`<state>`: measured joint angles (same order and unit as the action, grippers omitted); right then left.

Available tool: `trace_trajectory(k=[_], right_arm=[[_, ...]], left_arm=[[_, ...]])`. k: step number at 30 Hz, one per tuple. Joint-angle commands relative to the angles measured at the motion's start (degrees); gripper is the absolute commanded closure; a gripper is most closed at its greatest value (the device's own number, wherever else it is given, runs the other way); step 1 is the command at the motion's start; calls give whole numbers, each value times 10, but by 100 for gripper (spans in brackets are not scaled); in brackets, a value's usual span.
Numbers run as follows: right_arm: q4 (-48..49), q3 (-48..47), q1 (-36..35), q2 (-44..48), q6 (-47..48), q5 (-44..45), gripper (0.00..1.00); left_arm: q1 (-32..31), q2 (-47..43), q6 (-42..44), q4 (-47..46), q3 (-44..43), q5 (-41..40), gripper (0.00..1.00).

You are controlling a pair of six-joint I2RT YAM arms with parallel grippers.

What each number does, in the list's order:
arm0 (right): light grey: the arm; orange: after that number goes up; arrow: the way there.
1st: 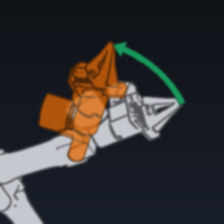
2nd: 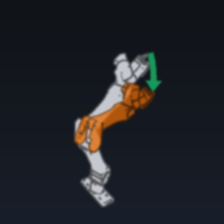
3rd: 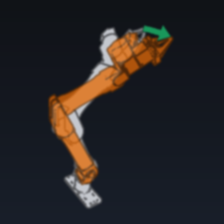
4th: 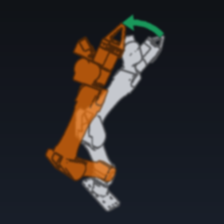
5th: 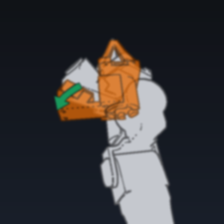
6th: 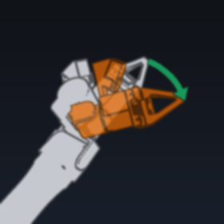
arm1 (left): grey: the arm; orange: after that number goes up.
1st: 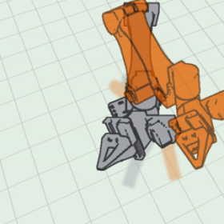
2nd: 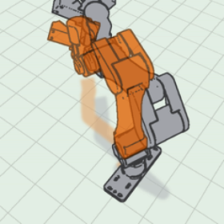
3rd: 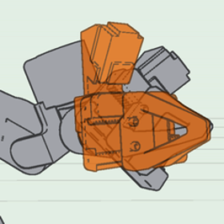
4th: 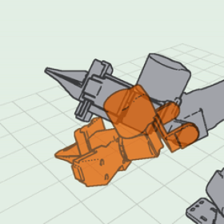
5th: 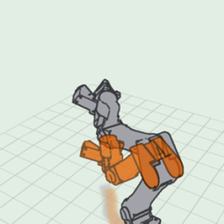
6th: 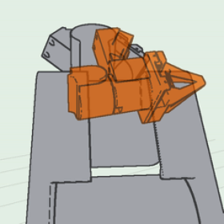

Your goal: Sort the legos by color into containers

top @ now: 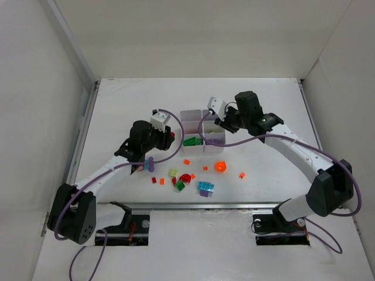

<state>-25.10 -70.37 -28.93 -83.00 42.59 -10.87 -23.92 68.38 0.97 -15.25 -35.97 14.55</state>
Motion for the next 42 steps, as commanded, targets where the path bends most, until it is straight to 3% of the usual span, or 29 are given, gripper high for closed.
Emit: trace_trajectory(k=[1,10,22,32,42], right_arm=[[8,-1,3,16,-7,2,100],[-6,-7,3,5,7,2,100],[9,-8,-23,-58,129,-37,100],[21,-52,-33,-129,135,-4,78],[46,-64,-33,-135,135,13,74]], left_arm=[[-1,-20,-8,-29,8,-2,100],[-1,-15,-8,-29,8,-2,100],[-1,-15,-8,-35,8,-7,100],[-1,-20,-8,-35,13,-18,100],[-1,-20,-8,-40,19,-18,100]])
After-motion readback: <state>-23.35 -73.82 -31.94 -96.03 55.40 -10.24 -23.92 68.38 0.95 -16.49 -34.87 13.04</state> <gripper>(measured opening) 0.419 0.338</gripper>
